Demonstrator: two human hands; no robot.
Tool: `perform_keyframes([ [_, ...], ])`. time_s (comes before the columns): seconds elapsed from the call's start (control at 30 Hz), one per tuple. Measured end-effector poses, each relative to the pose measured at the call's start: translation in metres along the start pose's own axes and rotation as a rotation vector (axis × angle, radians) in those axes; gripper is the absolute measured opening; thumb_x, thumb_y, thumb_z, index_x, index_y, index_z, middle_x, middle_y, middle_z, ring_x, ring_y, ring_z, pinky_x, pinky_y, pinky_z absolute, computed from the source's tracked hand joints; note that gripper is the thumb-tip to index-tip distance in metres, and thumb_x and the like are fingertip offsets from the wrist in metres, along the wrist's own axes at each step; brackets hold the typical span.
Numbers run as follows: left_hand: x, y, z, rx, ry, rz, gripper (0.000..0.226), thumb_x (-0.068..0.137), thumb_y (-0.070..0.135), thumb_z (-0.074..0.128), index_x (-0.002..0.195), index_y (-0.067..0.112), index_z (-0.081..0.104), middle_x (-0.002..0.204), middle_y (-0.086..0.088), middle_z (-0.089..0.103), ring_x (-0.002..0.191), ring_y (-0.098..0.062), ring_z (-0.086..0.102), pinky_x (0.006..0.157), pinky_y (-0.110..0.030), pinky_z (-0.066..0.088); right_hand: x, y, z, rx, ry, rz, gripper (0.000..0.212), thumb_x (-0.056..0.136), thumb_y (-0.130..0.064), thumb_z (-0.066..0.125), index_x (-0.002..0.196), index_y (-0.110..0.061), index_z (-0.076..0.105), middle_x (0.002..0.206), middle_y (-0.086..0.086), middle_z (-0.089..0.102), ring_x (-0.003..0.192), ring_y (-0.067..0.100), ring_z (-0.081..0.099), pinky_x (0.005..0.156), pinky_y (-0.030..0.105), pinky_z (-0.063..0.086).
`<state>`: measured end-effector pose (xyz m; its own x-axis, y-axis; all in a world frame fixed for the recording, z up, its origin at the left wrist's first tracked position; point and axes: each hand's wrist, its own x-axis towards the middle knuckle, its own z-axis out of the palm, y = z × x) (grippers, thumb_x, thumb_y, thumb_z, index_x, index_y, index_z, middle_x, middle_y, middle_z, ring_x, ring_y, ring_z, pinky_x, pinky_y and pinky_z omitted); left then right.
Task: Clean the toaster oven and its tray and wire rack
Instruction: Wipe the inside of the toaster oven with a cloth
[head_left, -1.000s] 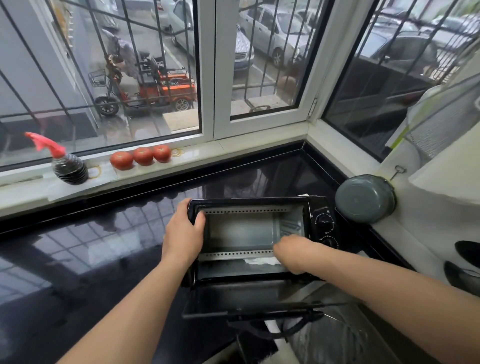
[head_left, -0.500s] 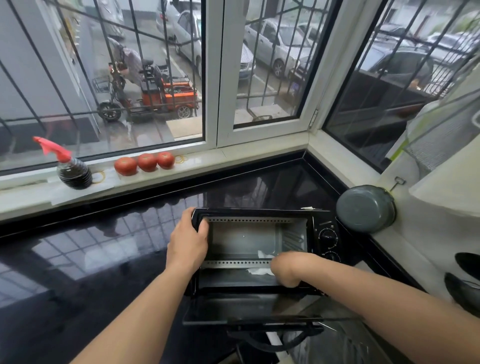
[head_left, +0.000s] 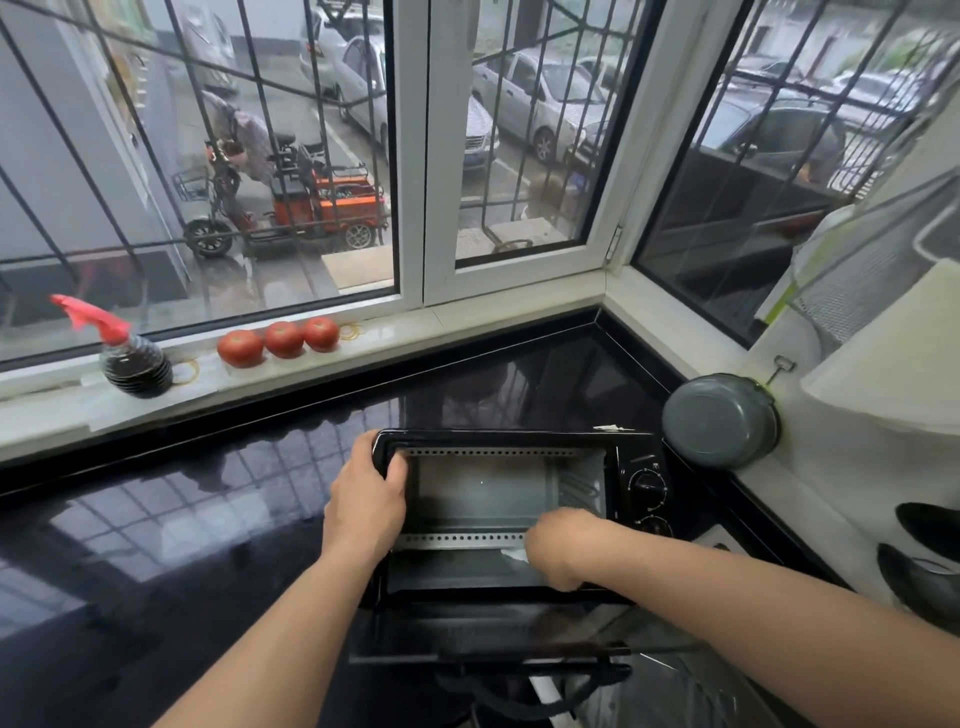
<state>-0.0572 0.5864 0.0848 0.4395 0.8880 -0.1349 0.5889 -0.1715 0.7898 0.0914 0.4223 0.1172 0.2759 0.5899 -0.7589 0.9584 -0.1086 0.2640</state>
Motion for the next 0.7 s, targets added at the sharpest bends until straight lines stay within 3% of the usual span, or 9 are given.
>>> perform_keyframes([
  [0.1, 0.002, 0.001, 0.0, 0.002, -0.004, -0.007, 0.041, 0.105, 0.045, 0.046, 0.145, 0.036, 0.042, 0.127, -0.007, 0.065, 0.11, -0.034, 0.058, 0.092, -0.047, 0.044, -0.003, 0.002, 0.002, -0.166, -0.007, 0.025, 0.018, 0.094, -0.006, 0.05, 0.108, -0.011, 0.061, 0.111, 0.008, 0.062, 0.097, 0.031, 0.061, 0.07, 0.035, 0.045],
  [0.23, 0.005, 0.003, 0.0, -0.008, -0.006, -0.011, 0.041, 0.105, 0.043, 0.047, 0.145, 0.032, 0.044, 0.125, -0.009, 0.065, 0.114, -0.037, 0.059, 0.097, -0.05, 0.047, -0.001, 0.002, -0.005, -0.27, -0.071, -0.007, 0.009, 0.096, -0.01, 0.045, 0.097, -0.016, 0.051, 0.087, 0.002, 0.05, 0.088, 0.029, 0.055, 0.066, 0.035, 0.045],
  [0.3, 0.004, 0.003, 0.001, -0.004, -0.001, -0.016, 0.041, 0.105, 0.042, 0.047, 0.144, 0.03, 0.046, 0.124, -0.011, 0.066, 0.113, -0.038, 0.059, 0.097, -0.05, 0.047, 0.002, -0.001, -0.007, -0.238, -0.049, -0.027, 0.009, 0.095, -0.009, 0.046, 0.097, -0.013, 0.054, 0.082, 0.002, 0.049, 0.086, 0.03, 0.056, 0.062, 0.035, 0.045],
  [0.43, 0.001, 0.003, 0.002, 0.008, 0.014, -0.009, 0.039, 0.105, 0.042, 0.047, 0.142, 0.029, 0.046, 0.122, -0.012, 0.067, 0.109, -0.038, 0.061, 0.094, -0.05, 0.049, 0.01, 0.001, 0.002, -0.028, -0.033, -0.044, 0.03, 0.093, -0.002, 0.05, 0.12, 0.002, 0.063, 0.114, 0.014, 0.064, 0.097, 0.036, 0.063, 0.071, 0.036, 0.05],
  [0.57, 0.0, 0.002, 0.002, 0.007, 0.012, -0.023, 0.039, 0.105, 0.043, 0.047, 0.141, 0.029, 0.046, 0.119, -0.012, 0.068, 0.106, -0.038, 0.061, 0.092, -0.05, 0.05, 0.003, 0.0, 0.006, -0.07, -0.094, -0.004, 0.035, 0.093, 0.0, 0.048, 0.126, -0.002, 0.059, 0.119, 0.012, 0.06, 0.092, 0.034, 0.059, 0.068, 0.037, 0.048],
  [0.63, 0.001, 0.003, 0.002, 0.001, 0.01, -0.026, 0.038, 0.104, 0.043, 0.047, 0.14, 0.03, 0.046, 0.117, -0.012, 0.067, 0.103, -0.037, 0.06, 0.089, -0.048, 0.049, -0.001, -0.004, 0.003, -0.197, -0.129, -0.003, 0.025, 0.095, -0.005, 0.046, 0.117, -0.009, 0.059, 0.118, 0.01, 0.057, 0.096, 0.034, 0.057, 0.069, 0.039, 0.046],
  [0.7, -0.001, 0.003, 0.001, -0.006, 0.002, -0.024, 0.037, 0.104, 0.044, 0.046, 0.14, 0.032, 0.045, 0.115, -0.01, 0.067, 0.101, -0.035, 0.06, 0.088, -0.048, 0.049, -0.006, -0.008, -0.01, -0.215, -0.163, -0.046, 0.01, 0.094, -0.005, 0.048, 0.095, -0.008, 0.057, 0.105, 0.006, 0.059, 0.092, 0.034, 0.058, 0.067, 0.039, 0.049],
])
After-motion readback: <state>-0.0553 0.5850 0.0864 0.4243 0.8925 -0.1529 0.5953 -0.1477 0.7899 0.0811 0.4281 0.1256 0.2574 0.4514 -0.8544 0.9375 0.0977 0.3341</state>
